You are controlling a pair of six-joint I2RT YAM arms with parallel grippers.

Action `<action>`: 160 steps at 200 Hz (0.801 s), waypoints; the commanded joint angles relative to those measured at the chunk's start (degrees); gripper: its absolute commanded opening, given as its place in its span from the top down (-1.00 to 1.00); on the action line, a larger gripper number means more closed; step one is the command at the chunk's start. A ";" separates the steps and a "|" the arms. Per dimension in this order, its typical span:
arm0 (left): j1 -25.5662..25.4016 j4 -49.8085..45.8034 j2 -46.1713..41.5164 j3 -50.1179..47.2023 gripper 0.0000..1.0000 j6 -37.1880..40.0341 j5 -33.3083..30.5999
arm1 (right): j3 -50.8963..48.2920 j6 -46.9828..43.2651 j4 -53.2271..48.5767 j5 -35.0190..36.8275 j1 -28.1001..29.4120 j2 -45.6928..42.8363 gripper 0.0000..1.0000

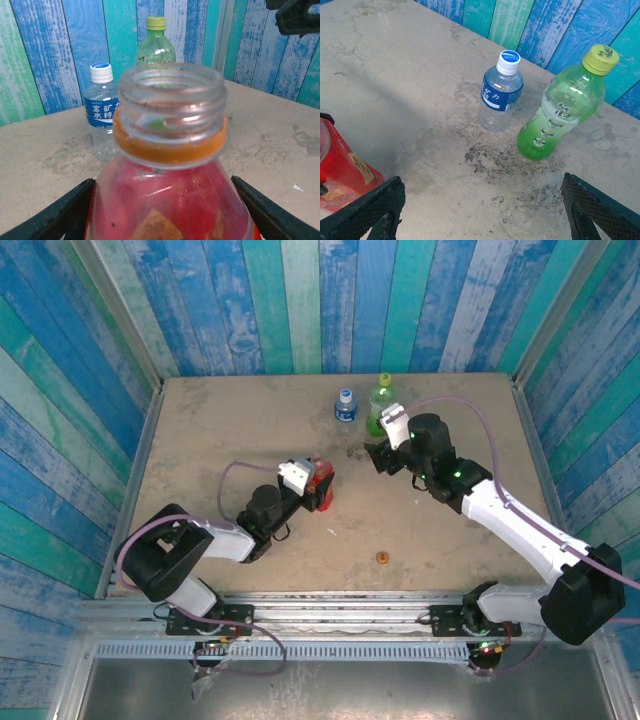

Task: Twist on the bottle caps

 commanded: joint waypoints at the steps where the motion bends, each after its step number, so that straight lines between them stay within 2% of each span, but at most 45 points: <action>1: -0.20 -0.35 1.76 1.27 -0.33 1.04 1.54 | 0.52 0.28 -0.42 -0.67 0.22 -0.15 -0.67; 26: -0.20 -0.57 1.13 1.35 -0.18 1.67 3.01 | 0.44 0.62 -0.51 -0.65 0.21 -0.42 -0.67; 63: 0.08 -1.99 -0.16 1.36 -0.14 3.62 7.29 | -0.67 3.08 -1.45 -1.68 0.24 -1.36 -0.66; 90: 3.33 -1.94 -1.22 0.88 -0.13 2.72 15.78 | -1.61 8.86 -5.73 -2.09 0.23 -3.10 -0.62; 126: 7.08 -4.72 -1.63 1.74 -0.16 5.72 29.40 | -6.00 17.65 -12.24 -2.22 1.00 -7.20 -0.58; 160: 9.13 -4.44 -0.94 1.81 -0.17 7.01 37.20 | -11.77 21.14 -16.23 2.56 9.81 -11.63 -0.62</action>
